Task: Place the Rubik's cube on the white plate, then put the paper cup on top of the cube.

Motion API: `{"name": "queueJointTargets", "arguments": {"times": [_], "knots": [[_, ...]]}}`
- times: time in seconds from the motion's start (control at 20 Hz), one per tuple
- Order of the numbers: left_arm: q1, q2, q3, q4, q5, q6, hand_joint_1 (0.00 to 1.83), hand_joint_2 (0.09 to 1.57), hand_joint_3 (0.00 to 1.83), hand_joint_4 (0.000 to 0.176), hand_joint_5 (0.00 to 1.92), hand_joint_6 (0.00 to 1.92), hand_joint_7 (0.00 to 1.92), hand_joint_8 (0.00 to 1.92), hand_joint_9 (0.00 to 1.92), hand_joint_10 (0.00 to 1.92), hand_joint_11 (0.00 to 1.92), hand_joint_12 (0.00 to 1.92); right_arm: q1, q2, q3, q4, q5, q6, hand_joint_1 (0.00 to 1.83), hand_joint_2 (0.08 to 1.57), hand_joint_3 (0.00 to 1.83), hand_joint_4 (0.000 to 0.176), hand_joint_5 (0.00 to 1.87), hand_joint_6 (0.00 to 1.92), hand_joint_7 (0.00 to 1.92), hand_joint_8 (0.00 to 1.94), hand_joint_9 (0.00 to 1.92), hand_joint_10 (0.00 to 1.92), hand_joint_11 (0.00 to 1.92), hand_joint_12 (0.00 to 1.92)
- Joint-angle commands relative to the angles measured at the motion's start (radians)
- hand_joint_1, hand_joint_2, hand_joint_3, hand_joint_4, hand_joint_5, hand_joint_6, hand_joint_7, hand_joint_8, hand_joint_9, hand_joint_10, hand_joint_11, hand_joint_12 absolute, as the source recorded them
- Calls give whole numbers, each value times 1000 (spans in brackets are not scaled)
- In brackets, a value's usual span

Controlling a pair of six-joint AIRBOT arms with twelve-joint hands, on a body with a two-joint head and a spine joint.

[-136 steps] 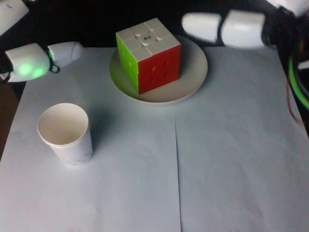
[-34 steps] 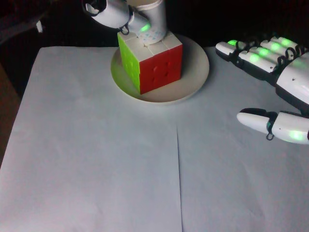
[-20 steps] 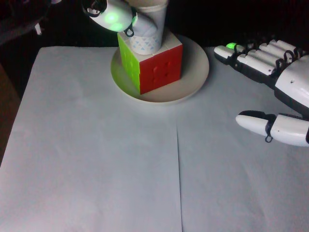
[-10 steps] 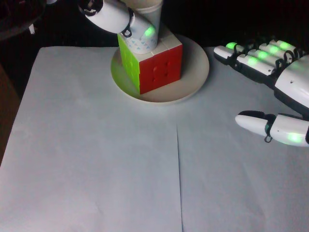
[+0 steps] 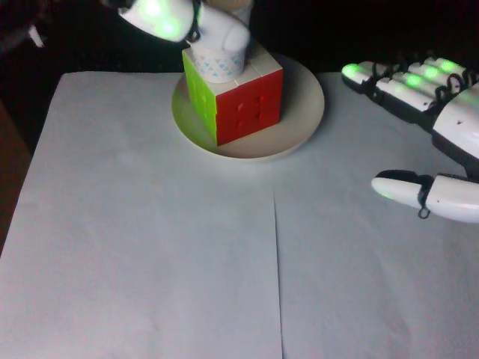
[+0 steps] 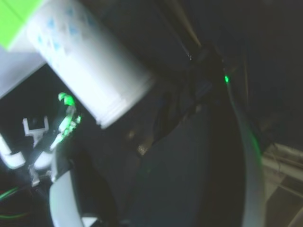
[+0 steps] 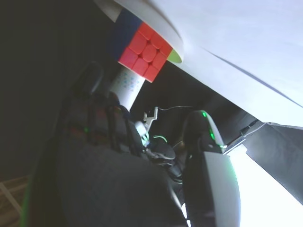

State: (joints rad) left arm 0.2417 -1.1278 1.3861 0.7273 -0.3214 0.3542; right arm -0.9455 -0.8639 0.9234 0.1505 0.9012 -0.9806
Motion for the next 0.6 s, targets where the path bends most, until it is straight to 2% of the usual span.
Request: {"name": "queueJointTargets", "arguments": {"times": [0.0,0.05,0.15,0.2,0.25,0.3,0.35,0.4,0.45,0.5,0.55], "knots": [[-18,15,-14,-48,-126,23,431,963,40,146,0,0,0,0,0,0,0,0,5,6,-6,-5,136,3,605,1234,0,0,7,2,150,20,0,571,0,1146],[-17,55,-53,-93,-165,76,403,1046,27,176,0,0,0,0,0,0,0,0,5,29,-16,-5,173,3,609,1249,3,0,0,0,111,8,4,466,0,919],[-10,94,-91,-137,-203,127,416,1139,19,165,0,0,0,0,0,0,0,0,5,50,-27,-5,203,3,575,1264,1,14,0,0,58,2,10,319,0,771],[4,128,-120,-183,-241,171,336,1207,32,80,0,0,0,0,0,0,0,0,5,61,-34,-5,231,2,373,1251,0,0,0,0,26,0,33,238,0,778],[20,152,-138,-222,-271,203,263,1206,25,86,0,0,0,0,0,0,0,0,5,67,-37,-5,246,2,311,1238,0,0,0,0,3,0,30,136,0,605],[41,175,-156,-262,-305,234,204,1210,19,155,0,0,0,0,0,0,3,2,5,74,-40,-5,263,2,297,1249,2,38,0,0,0,0,3,12,0,163],[64,199,-177,-309,-340,277,341,1229,16,172,0,0,0,0,0,0,0,0,5,80,-43,-5,283,2,299,1258,4,60,0,0,0,0,0,0,0,6],[87,225,-199,-356,-379,313,427,1235,12,152,0,0,0,0,0,0,0,0,5,84,-46,-5,304,2,285,1247,0,92,0,0,0,0,0,0,0,0],[109,244,-215,-391,-415,341,433,1257,17,122,0,0,0,0,0,0,0,0,5,91,-49,-5,323,2,252,1248,0,54,0,0,0,0,0,0,29,14],[137,265,-232,-426,-457,364,432,1270,19,97,0,0,0,0,0,0,0,0,5,99,-52,-5,346,2,204,1249,0,82,0,0,0,0,0,0,11,9],[155,280,-244,-450,-487,380,506,1272,12,100,0,0,0,0,0,0,0,0,5,103,-52,-5,361,2,307,1261,3,102,0,0,0,0,0,0,0,0]]}}
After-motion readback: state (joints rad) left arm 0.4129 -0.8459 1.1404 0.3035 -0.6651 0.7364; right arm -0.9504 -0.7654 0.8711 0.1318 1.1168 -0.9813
